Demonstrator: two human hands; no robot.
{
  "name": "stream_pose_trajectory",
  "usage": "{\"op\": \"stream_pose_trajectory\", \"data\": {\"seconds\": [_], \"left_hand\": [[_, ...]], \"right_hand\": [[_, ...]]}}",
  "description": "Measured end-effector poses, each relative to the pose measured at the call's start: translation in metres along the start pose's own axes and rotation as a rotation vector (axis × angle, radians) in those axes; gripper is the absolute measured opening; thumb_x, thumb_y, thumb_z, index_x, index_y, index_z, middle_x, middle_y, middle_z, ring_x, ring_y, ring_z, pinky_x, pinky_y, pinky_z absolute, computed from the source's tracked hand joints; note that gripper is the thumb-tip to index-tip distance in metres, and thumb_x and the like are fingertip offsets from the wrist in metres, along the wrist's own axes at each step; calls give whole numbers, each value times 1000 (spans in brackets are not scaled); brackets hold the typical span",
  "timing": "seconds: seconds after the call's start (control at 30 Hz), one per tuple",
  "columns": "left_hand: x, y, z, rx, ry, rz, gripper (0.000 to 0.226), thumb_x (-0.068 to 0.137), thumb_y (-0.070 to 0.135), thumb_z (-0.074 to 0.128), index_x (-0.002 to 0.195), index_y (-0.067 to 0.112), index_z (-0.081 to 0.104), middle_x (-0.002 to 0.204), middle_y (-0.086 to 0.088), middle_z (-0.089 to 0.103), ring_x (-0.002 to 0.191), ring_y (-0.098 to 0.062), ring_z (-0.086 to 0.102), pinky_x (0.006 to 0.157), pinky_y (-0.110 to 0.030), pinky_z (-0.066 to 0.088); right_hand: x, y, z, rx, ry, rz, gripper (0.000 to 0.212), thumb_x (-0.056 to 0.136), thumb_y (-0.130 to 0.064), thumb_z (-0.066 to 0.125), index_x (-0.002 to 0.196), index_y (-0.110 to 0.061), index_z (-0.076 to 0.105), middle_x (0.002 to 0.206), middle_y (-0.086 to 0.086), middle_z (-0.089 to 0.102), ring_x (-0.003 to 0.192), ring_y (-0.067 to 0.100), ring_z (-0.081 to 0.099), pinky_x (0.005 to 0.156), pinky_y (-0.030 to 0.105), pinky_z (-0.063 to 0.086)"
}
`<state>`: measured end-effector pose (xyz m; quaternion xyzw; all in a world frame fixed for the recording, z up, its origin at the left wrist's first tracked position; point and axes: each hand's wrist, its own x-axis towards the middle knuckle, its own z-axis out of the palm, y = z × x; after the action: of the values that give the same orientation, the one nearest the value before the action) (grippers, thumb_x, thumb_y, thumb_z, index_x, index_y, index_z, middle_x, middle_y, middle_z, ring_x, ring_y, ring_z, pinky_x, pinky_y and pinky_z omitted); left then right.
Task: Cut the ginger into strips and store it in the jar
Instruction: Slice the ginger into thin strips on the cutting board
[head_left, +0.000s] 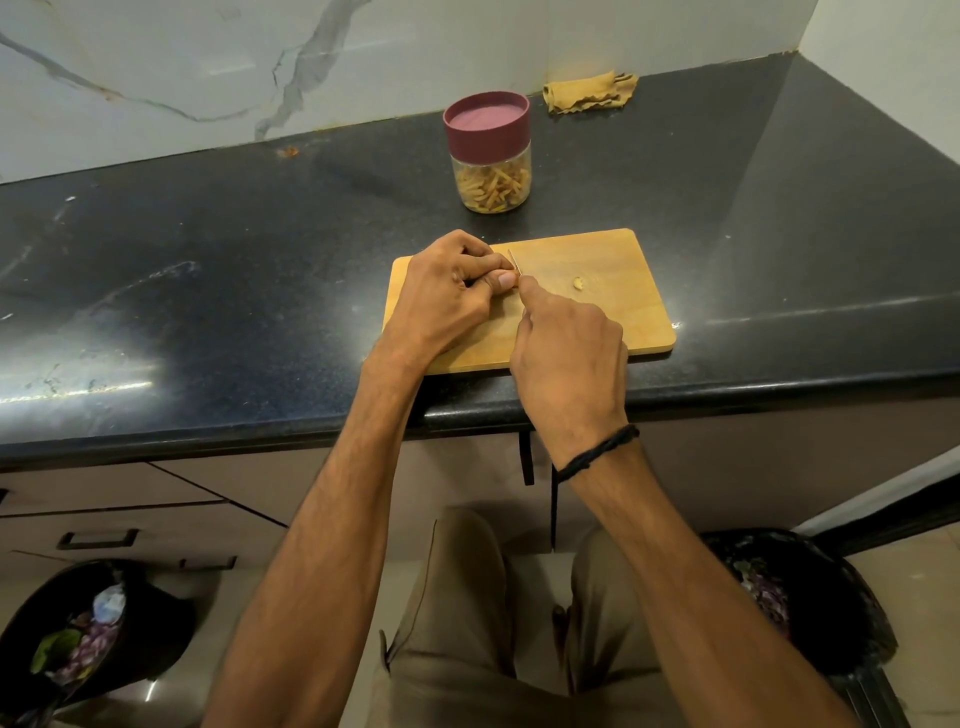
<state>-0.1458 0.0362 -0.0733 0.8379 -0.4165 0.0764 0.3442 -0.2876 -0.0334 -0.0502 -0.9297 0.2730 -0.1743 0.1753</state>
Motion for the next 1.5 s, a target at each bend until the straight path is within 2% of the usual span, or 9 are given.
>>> {"op": "stream_pose_trajectory", "data": {"seconds": [0.13, 0.23, 0.4, 0.63, 0.87, 1.07, 1.2, 1.4, 1.5], "left_hand": [[0, 0, 0, -14, -3, -9, 20, 93, 29, 70, 108, 18, 79, 106, 5, 65, 96, -3, 57, 78, -4, 40], [-1, 2, 0, -24, -1, -16, 20, 93, 28, 70, 108, 18, 79, 106, 4, 64, 95, -4, 57, 78, -4, 40], [0, 0, 0, -21, -12, -23, 20, 94, 31, 70, 107, 20, 80, 106, 5, 64, 97, -4, 57, 79, -5, 41], [0, -1, 1, -16, -8, -29, 19, 94, 32, 69, 106, 22, 80, 106, 7, 64, 97, -3, 57, 80, -3, 38], [-2, 1, -2, -39, -25, -21, 22, 94, 31, 70, 112, 21, 78, 109, 7, 65, 100, -3, 58, 82, -9, 43], [-3, 3, -4, -26, -47, -33, 26, 95, 33, 67, 117, 22, 75, 116, 7, 64, 105, -4, 57, 85, -10, 44], [-3, 4, -4, -25, -50, -46, 26, 96, 32, 66, 118, 22, 75, 117, 8, 62, 103, -2, 54, 82, -2, 39], [-3, 5, -4, -34, -44, -38, 25, 96, 29, 66, 118, 19, 75, 116, 5, 64, 104, -4, 56, 82, -3, 39], [-3, 5, -3, -13, -48, -28, 26, 96, 27, 66, 119, 16, 74, 116, 3, 63, 102, -5, 56, 80, -3, 40]], "right_hand": [[-8, 3, -5, -6, -53, 19, 42, 103, -24, 44, 144, -27, 37, 85, -2, 50, 74, 13, 43, 67, 30, 42], [5, 1, -5, 1, -50, 21, 34, 103, -23, 43, 137, -27, 46, 97, 3, 62, 79, 17, 46, 66, 31, 37], [-7, 3, -6, -35, -107, 20, 38, 102, -26, 45, 140, -26, 41, 86, 0, 47, 75, 14, 43, 65, 29, 40], [-10, 7, -9, -25, -88, 23, 38, 102, -24, 45, 140, -29, 42, 84, 0, 48, 74, 16, 44, 61, 31, 38], [-18, 27, -22, 205, -117, 96, 42, 103, -28, 43, 145, -29, 43, 111, 2, 65, 86, 14, 52, 81, 32, 49], [0, 44, -24, 441, -161, 241, 40, 101, -28, 47, 141, -28, 49, 105, -3, 58, 72, 7, 47, 54, 15, 34], [-6, 56, -24, 530, -180, 297, 37, 99, -30, 50, 136, -28, 56, 103, -8, 55, 73, 7, 49, 54, 18, 38], [-19, 63, -36, 549, -172, 321, 36, 97, -28, 52, 132, -30, 60, 110, -8, 60, 75, 9, 53, 54, 20, 39], [-18, 51, -43, 469, -56, 240, 38, 98, -27, 50, 136, -28, 56, 124, -3, 62, 86, 15, 58, 70, 30, 53]]}}
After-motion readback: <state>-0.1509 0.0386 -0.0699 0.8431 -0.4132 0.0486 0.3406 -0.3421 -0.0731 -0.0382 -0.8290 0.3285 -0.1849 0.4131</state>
